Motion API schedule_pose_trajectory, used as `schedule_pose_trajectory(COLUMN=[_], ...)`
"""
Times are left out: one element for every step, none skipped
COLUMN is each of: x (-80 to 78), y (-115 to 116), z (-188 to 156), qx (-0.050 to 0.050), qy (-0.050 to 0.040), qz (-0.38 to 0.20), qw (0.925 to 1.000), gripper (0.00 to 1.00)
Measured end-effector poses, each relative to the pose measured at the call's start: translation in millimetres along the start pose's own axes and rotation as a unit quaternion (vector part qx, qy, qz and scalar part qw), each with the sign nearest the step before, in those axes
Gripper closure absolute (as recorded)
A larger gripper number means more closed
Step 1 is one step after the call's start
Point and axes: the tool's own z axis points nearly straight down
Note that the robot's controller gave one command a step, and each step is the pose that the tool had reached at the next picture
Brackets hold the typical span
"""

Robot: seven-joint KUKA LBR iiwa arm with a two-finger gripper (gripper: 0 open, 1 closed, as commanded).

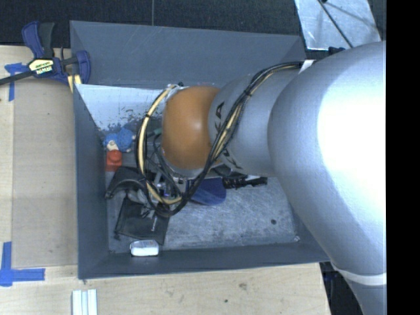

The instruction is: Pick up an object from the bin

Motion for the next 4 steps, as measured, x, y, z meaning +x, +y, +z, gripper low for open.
schedule_pose_trajectory(x=[2.9,10.5,9.8,7.8], y=[-7.8,-7.0,-9.0,-8.6], z=[0.2,-0.4,-1.2,-55.5], qx=[0.002,0.001,0.002,0.013], qy=[0.0001,-0.0028,-0.0038,0.0120], qz=[0.089,0.167,0.168,0.167], qw=[0.9960,0.9859,0.9857,0.9857], gripper=[0.00,0.00,1.00,1.00])
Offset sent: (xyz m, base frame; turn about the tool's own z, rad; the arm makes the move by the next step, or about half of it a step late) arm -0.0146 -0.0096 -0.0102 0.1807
